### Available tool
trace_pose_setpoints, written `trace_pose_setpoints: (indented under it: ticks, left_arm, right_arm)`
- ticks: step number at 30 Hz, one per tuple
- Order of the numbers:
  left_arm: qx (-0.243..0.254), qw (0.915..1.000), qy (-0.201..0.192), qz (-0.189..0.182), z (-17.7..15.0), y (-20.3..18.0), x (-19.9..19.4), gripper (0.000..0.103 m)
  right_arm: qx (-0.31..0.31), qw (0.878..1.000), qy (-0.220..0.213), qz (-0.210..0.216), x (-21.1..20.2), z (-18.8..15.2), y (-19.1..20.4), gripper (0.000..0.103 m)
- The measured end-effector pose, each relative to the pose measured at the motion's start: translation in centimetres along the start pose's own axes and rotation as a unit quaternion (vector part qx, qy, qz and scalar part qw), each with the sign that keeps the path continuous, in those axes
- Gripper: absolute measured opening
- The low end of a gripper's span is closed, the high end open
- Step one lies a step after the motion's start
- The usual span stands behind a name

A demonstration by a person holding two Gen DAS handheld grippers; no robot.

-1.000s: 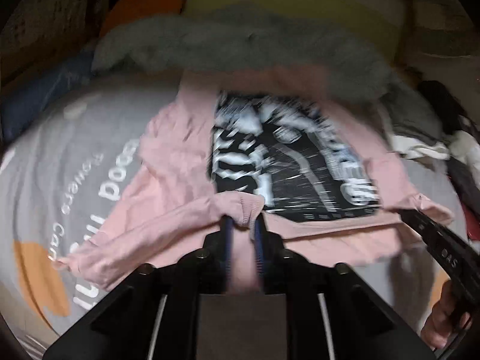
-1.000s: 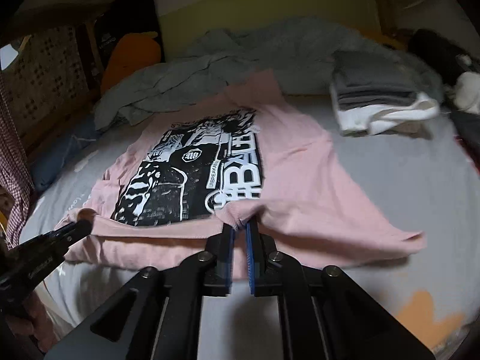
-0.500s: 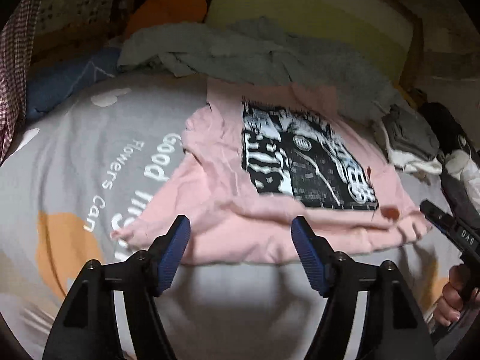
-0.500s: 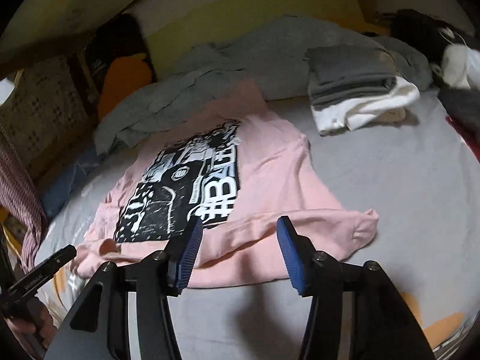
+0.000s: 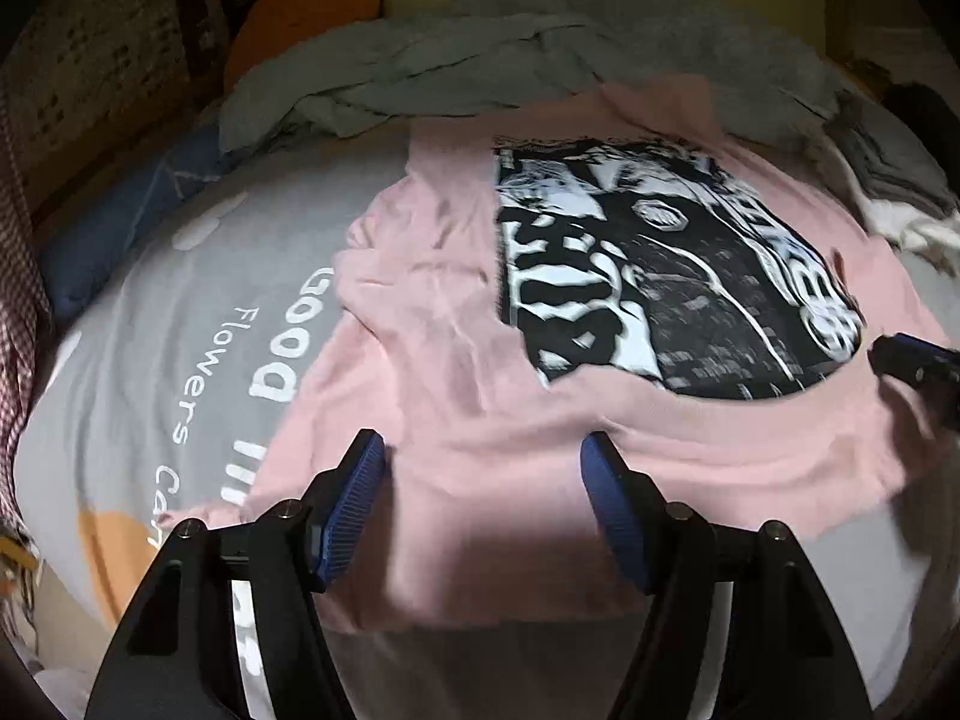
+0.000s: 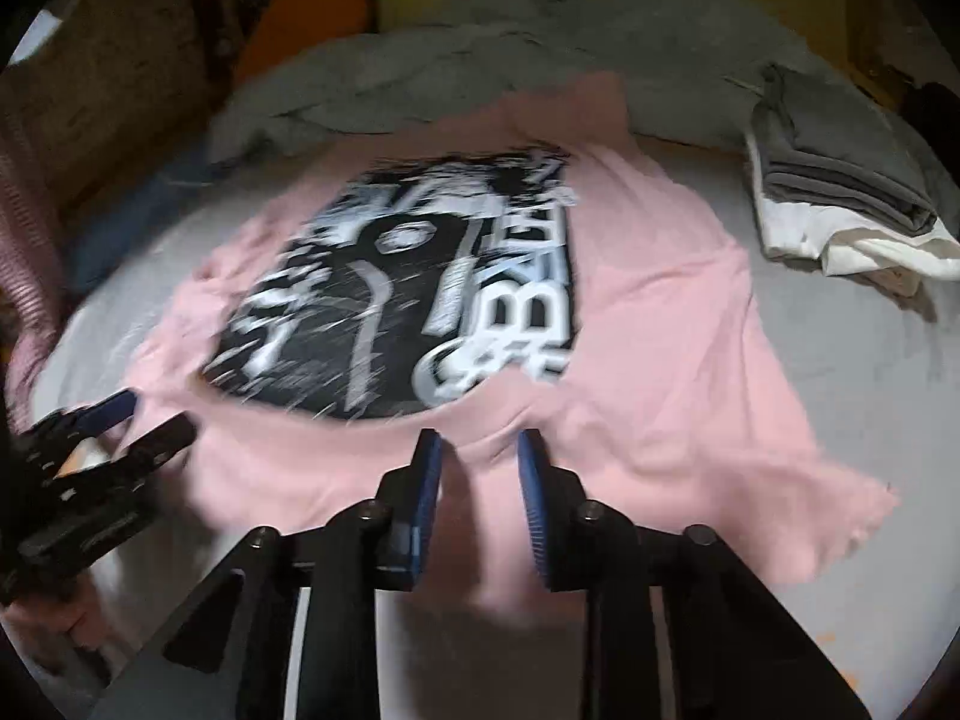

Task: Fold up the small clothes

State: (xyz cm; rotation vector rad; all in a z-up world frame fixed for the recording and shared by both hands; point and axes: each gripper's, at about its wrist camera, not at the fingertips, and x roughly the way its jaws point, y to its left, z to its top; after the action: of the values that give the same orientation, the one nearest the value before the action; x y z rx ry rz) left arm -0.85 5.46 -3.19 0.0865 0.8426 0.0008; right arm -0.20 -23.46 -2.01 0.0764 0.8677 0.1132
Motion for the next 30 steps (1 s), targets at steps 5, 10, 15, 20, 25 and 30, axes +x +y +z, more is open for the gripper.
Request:
trace_pose_setpoints:
  ticks: [5, 10, 15, 20, 25, 30]
  left_arm:
    - [-0.085, 0.9951, -0.024, -0.046, -1.8, 3.8, -3.3, 0.067]
    - [-0.263, 0.9464, 0.074, -0.172, -6.1, 8.5, -4.4, 0.065]
    - [-0.362, 0.8964, 0.102, -0.235, -8.6, 10.1, -2.9, 0.065]
    - [-0.373, 0.8938, 0.09, -0.232, -7.1, 10.3, -2.5, 0.065]
    - [-0.408, 0.881, 0.052, -0.234, -6.3, 12.3, -1.1, 0.056]
    - [-0.377, 0.9054, -0.001, -0.195, -5.9, 11.8, -0.8, 0.044]
  right_arm:
    - [0.104, 0.992, -0.069, -0.027, -2.7, -0.1, -3.7, 0.027]
    - [0.182, 0.979, -0.092, -0.022, -7.3, -3.2, -6.8, 0.05]
    - [0.3, 0.951, -0.039, 0.071, -7.5, -6.8, -11.8, 0.05]
    - [0.378, 0.92, -0.02, 0.098, -4.9, -8.4, -14.2, 0.05]
    - [0.405, 0.905, -0.036, 0.122, -3.5, -8.4, -14.7, 0.05]
    - [0.451, 0.873, -0.056, 0.178, -2.7, -9.1, -16.1, 0.044]
